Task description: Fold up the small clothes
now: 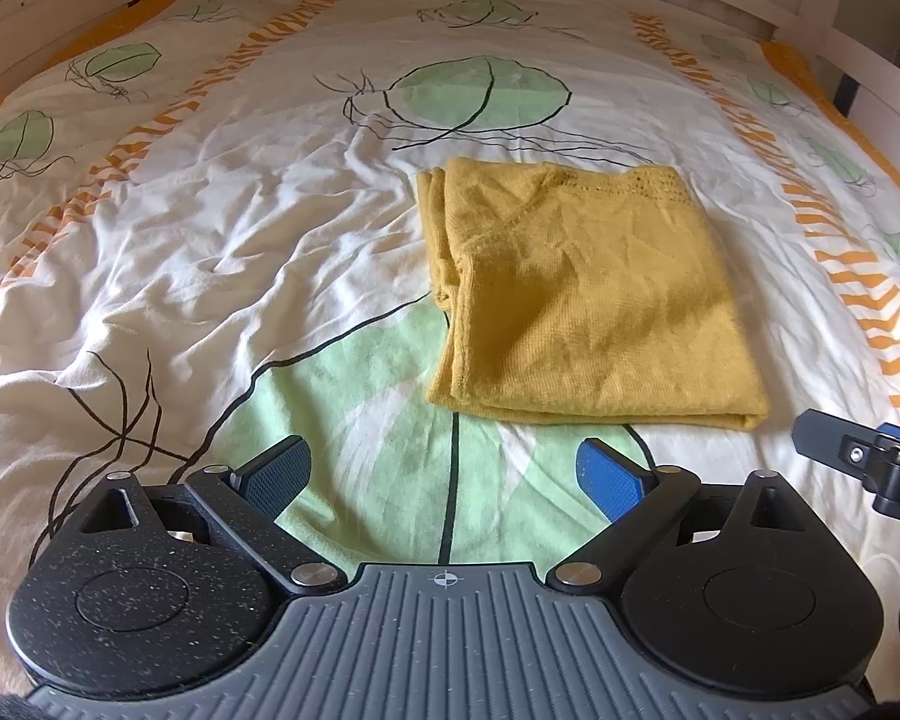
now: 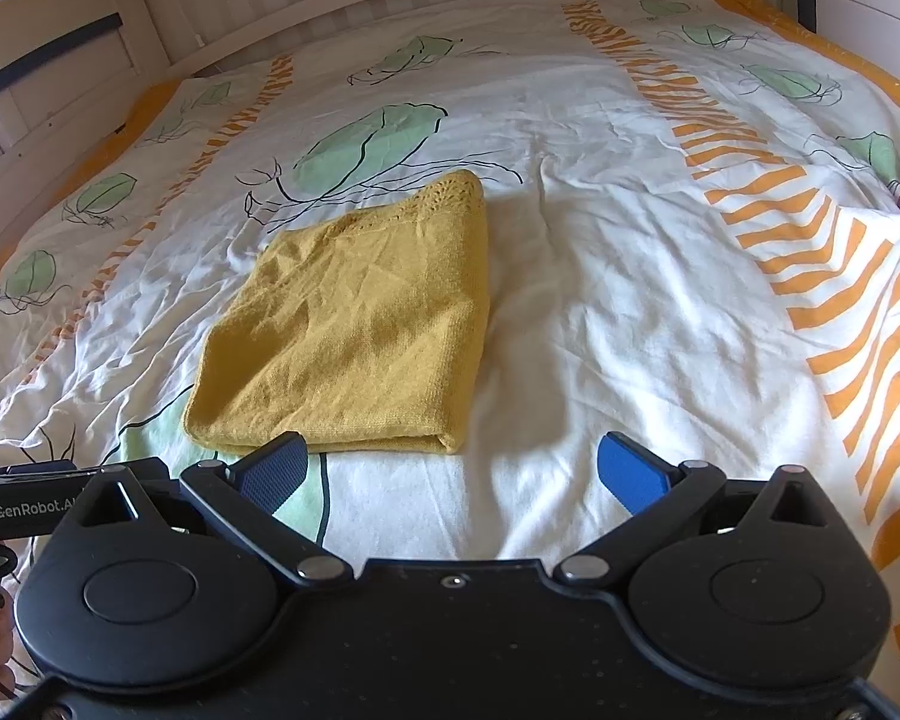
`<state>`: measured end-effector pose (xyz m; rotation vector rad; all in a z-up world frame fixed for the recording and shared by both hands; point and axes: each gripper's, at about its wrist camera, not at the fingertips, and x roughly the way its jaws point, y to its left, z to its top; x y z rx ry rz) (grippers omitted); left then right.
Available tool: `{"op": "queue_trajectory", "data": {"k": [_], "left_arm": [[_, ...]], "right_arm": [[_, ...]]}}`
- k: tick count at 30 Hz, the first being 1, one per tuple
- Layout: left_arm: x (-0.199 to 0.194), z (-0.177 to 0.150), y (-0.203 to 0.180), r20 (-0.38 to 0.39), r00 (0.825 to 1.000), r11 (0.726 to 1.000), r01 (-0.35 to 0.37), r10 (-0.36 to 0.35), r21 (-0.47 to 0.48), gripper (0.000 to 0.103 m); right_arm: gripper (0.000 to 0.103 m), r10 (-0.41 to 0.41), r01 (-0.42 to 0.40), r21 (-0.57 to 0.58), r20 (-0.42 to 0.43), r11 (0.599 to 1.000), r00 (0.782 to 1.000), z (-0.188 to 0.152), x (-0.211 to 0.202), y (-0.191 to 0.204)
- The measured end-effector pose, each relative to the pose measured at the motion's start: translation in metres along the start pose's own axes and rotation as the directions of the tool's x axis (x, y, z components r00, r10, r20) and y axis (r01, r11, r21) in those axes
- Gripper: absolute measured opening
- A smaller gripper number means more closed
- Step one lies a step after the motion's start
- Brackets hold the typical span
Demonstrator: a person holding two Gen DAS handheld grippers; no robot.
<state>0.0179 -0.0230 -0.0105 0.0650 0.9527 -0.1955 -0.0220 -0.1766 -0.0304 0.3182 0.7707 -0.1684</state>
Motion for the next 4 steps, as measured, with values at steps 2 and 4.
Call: {"op": "queue_trajectory", "data": {"k": [2, 4], "left_arm": [[0.0003, -0.0004, 0.0000, 0.000, 1.000, 1.000, -0.003, 0.003, -0.005, 0.096], [0.0011, -0.0004, 0.0005, -0.004, 1.000, 1.000, 0.002, -0.002, -0.007, 0.096]], "right_arm": [[0.103, 0.000, 0.000, 0.000, 0.000, 1.000, 1.000, -0.0001, -0.0002, 0.0003], [0.103, 0.001, -0.001, 0.000, 0.000, 1.000, 1.000, 0.0000, 0.0000, 0.0008]]}}
